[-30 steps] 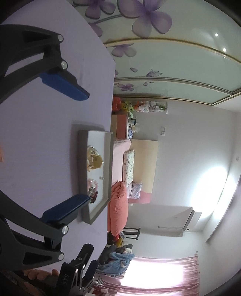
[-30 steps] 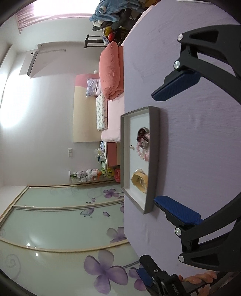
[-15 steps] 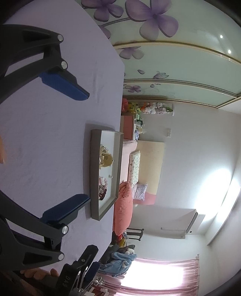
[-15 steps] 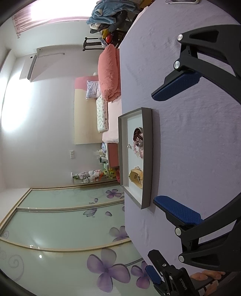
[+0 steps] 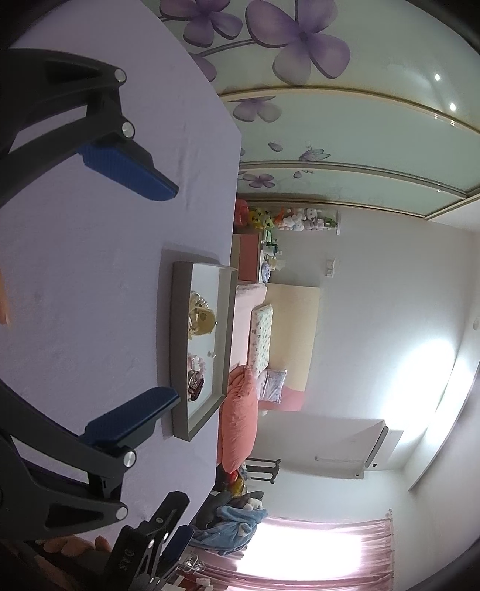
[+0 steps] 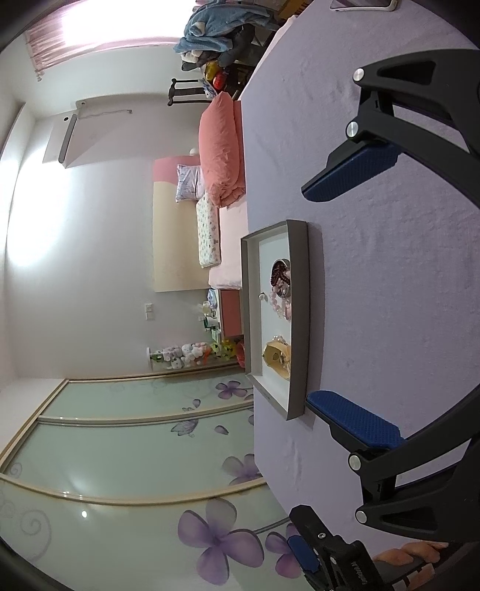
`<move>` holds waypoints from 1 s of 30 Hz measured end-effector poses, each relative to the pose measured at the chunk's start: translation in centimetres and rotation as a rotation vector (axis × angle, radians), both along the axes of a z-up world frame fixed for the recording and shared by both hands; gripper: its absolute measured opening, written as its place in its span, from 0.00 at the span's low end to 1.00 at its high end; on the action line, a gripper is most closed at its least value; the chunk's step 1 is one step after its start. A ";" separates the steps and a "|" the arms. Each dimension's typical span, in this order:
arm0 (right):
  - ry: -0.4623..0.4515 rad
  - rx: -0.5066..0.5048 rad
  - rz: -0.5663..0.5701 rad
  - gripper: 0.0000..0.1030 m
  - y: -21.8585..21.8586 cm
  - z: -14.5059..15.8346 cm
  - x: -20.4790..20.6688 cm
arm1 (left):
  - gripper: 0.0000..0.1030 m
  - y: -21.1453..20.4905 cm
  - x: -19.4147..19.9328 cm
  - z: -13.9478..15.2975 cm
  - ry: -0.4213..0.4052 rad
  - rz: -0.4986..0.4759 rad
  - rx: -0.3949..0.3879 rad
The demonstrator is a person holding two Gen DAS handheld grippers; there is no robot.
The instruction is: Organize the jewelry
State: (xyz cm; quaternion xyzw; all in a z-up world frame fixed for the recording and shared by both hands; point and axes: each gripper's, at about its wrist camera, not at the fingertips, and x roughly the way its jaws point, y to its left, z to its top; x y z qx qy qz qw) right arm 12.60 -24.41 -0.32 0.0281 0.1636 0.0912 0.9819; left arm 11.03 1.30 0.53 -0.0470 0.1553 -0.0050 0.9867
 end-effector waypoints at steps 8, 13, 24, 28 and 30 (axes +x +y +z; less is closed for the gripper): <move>-0.005 -0.002 0.005 0.98 0.1 0.1 -0.3 | 0.96 0.0 0.0 0.1 -0.002 -0.001 -0.003; -0.002 -0.004 0.007 0.98 0.2 0.1 -0.3 | 0.96 -0.2 -0.1 0.2 -0.002 -0.008 -0.003; -0.002 -0.004 0.009 0.98 0.3 0.2 -0.5 | 0.96 -0.4 -0.2 0.3 -0.004 -0.012 0.000; -0.003 -0.005 0.010 0.98 0.4 0.2 -0.4 | 0.96 -0.5 -0.2 0.3 -0.004 -0.014 0.002; -0.002 -0.005 0.012 0.98 0.4 0.2 -0.5 | 0.96 -0.4 0.0 0.4 -0.004 -0.015 0.003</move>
